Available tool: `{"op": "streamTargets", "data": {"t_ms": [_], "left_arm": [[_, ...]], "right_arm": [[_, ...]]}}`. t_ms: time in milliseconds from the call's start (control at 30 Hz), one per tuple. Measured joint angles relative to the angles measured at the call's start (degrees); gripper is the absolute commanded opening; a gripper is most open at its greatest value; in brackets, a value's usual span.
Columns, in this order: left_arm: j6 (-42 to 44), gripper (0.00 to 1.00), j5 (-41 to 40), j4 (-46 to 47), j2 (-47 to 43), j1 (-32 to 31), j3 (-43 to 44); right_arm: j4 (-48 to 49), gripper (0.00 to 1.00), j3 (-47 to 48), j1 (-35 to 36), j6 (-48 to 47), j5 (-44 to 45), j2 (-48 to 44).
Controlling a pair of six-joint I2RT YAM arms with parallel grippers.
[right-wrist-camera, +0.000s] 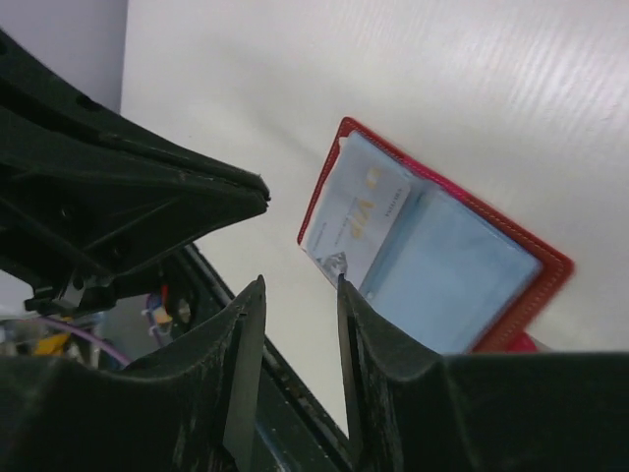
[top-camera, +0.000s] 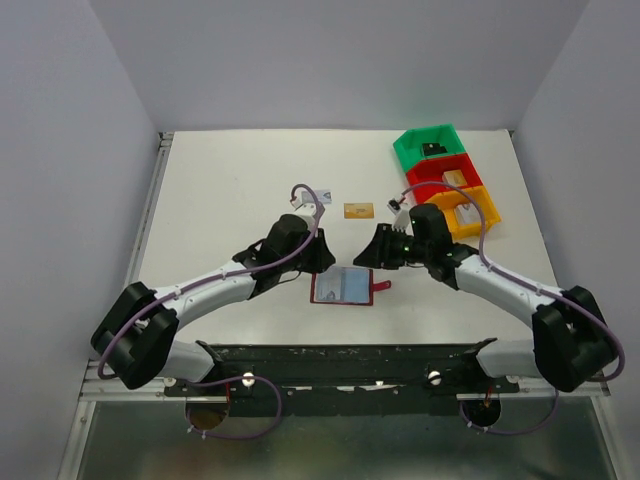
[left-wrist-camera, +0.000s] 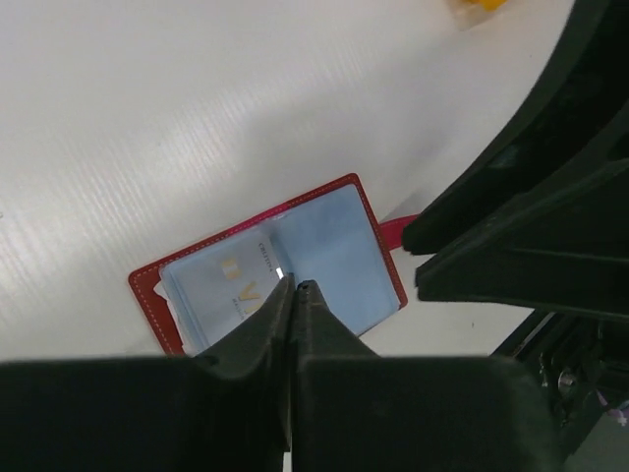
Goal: Take the credit cards out of the card holder
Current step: Remove the credit card from the card holder.
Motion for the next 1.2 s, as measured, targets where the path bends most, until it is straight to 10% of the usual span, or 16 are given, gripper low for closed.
{"op": "streamTargets", "data": {"t_ms": [1200], "left_arm": [[-4.22,0.0,-4.07,-1.86,6.45,0.81,-4.26]], "right_arm": [[14.78,0.3,-0.55,2.93,7.41,-8.81,22.64]]}}
